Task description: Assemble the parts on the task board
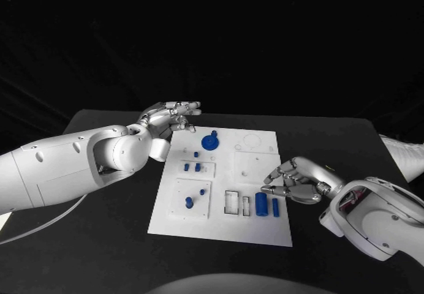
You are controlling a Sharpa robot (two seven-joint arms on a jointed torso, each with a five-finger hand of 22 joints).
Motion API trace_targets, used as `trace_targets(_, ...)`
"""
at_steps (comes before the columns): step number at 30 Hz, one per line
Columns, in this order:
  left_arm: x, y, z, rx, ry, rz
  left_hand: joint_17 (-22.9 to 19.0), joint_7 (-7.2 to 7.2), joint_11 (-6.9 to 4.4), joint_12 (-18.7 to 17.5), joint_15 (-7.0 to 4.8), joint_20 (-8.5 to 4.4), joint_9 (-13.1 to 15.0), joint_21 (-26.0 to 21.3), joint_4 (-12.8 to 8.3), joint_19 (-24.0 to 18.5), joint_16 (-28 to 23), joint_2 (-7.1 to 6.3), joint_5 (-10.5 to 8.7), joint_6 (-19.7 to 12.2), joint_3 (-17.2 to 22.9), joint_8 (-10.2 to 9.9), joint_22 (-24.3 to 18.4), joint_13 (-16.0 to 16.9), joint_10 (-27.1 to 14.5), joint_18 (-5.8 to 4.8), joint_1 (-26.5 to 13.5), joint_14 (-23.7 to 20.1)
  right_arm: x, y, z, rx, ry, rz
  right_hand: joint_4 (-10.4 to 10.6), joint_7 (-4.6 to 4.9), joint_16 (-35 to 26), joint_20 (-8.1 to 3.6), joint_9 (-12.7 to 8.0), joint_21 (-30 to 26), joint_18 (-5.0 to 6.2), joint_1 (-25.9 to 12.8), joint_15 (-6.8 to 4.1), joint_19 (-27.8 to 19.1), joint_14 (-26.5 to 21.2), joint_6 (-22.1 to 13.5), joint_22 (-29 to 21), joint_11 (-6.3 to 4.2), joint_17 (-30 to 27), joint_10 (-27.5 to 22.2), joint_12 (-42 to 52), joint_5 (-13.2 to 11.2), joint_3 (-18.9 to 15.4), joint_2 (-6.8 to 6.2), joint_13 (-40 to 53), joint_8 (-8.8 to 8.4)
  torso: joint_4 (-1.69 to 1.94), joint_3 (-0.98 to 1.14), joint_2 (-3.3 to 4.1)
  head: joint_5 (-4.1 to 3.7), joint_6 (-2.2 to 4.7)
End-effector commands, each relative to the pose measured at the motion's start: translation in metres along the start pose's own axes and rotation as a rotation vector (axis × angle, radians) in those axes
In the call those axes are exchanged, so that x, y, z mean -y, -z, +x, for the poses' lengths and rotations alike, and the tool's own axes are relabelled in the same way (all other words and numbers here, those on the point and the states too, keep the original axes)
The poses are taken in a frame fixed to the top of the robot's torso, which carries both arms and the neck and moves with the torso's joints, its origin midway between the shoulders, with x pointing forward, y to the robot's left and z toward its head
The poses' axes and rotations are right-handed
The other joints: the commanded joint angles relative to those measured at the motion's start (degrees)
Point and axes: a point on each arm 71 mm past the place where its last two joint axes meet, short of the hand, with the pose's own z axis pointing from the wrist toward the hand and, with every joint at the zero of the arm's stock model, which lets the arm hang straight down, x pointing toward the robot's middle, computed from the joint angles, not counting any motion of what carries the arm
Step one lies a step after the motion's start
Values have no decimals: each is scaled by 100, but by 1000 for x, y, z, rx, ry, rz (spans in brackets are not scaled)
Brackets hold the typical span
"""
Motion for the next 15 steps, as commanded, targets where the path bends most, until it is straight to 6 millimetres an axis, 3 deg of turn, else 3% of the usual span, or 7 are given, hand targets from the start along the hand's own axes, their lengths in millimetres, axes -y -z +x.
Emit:
trace_targets(1,0,0,2,-16,5,6,-7,-8,9,11,12,27,1,-39,3,-19,-22,16,25,-29,-31,28,-6,10,-31,101,-39,-42,10,5,6,-48,55,145,138,0,57,7,82,51,-53,-121,-16,37,451,-35,84,-23,571,59,406,55,-179,-2,595,111,-90,14,-24,-56,26)
trace_targets(6,-1,0,2,-19,5,4,-7,-8,9,11,12,27,1,-39,3,-19,-22,16,25,-29,-31,28,-6,10,-31,101,-39,-42,15,8,11,-46,148,215,401,-17,132,0,276,118,-69,-202,-27,57,467,-128,194,-38,690,146,699,119,-459,56,998,312,-118,9,-36,-96,44)
trace_targets(10,-1,0,3,-21,6,3,-7,-8,9,11,12,27,1,-39,3,-19,-22,16,25,-29,-31,28,-6,10,-31,101,-39,-42,13,5,14,-38,183,243,546,-17,166,0,392,147,-77,-193,-25,66,474,-215,243,-36,745,181,789,182,-603,74,1143,415,-100,7,-38,-134,49)
trace_targets(15,-1,0,2,-20,6,2,-7,-8,9,11,12,27,1,-39,3,-19,-22,16,25,-29,-31,28,-6,10,-31,101,-39,-42,11,1,21,-38,205,253,617,-15,182,2,461,164,-81,-161,-23,71,478,-271,272,-34,770,195,821,228,-672,93,1205,473,-90,7,-31,-119,34)
